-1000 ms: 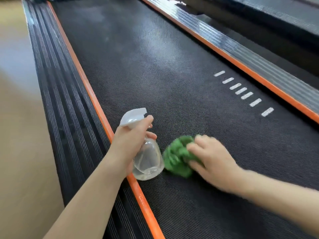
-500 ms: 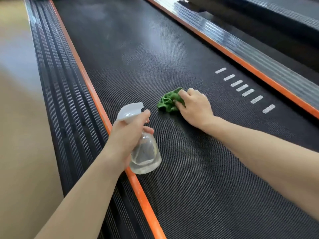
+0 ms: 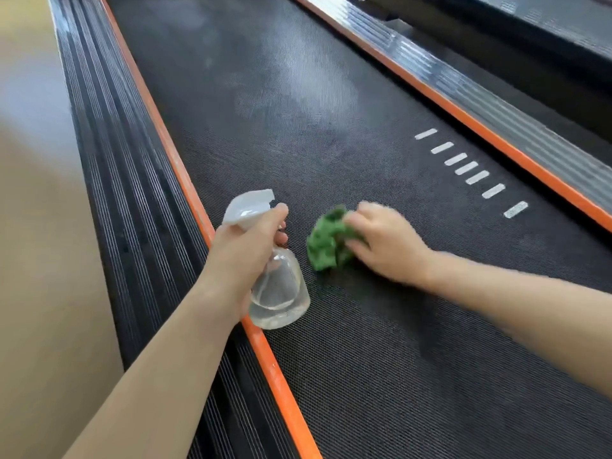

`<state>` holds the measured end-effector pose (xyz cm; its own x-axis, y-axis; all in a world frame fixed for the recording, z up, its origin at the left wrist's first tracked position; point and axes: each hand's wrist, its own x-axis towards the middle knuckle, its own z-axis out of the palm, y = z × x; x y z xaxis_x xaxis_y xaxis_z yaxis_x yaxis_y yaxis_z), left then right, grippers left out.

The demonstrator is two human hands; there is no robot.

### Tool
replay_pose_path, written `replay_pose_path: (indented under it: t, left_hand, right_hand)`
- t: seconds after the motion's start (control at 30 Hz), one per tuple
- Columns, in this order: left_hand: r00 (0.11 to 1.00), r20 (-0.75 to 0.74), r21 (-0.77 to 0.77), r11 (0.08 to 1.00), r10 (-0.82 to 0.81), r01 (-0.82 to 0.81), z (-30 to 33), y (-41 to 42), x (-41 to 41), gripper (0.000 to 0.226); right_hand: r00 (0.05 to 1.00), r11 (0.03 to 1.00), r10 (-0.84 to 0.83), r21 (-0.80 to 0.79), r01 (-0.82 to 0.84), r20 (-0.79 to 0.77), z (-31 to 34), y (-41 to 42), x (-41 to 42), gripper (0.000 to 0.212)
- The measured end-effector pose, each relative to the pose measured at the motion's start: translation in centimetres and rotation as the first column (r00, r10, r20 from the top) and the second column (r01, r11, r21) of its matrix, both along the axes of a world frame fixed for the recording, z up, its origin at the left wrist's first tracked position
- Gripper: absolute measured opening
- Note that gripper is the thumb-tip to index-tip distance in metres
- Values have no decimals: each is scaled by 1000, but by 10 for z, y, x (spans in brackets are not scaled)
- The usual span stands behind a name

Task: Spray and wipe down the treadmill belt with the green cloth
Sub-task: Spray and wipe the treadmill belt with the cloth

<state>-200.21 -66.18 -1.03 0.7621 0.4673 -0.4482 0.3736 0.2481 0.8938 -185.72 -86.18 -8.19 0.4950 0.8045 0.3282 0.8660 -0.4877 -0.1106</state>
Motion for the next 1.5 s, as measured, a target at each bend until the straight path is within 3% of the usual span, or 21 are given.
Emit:
replay_pose_path:
  t: [0.1,0.17,0.27,0.43,0.57,0.63,0.7,0.77,0.83,1.03,1.13,1.23,1.5]
  left_hand:
    - [1000,6,6,1000,17,-17,0,0,-1,25]
    - [1000,2,14,1000,22,-22,0,2,0,25]
    - [1000,8,5,1000,25,-25,0,5,1,26]
    - [1000,0,-5,1000,-6,6,-4,7,2,29]
    - [1000,16,9,1000,-5,5,-6,6,6,25]
    - [1000,23,-2,1000,4,-4,-6,9,7,26]
    - [1000,22,4,1000,7,-7,-6,11,6,28]
    - [999,40,26,1000,14,-15,-3,14,6,26]
    - [996,63,74,995,57,-61,0,20,9,24]
    - [981,86,142,973,171,-182,3,38,19,29]
    - [975,68,194,956,210,-220,0,39,21,28]
    - [976,46,120,969,213,-217,-3,43,23,29]
    - [998,56,18,999,36,-37,-9,37,24,34]
  right_hand:
    - [961,961,-274,41,275,-27,-3,50,44,39]
    - [946,946,-323,34,323,-8,-3,59,36,34]
    - [982,983,-182,32,183,-47,-1,28,-27,30]
    - [981,986,118,-100,-134,-155,15,-48,-152,24]
    - [917,895,389,-202,-398,-85,24,-51,-129,30]
    - [946,932,324,-163,-324,-29,15,-30,-86,28]
    - [998,997,59,-47,-58,10,6,-4,-38,30]
    - [979,978,-206,36,206,-3,2,21,-12,37]
    - [952,951,-307,40,307,-11,0,33,-22,39]
    - [989,998,-44,-60,36,-139,11,-29,-132,24]
    - [989,996,-44,-78,34,-138,10,-39,-138,26]
    - [992,997,-18,-76,9,-123,12,-35,-133,28]
    - [996,998,14,-67,-20,-91,8,-37,-130,27]
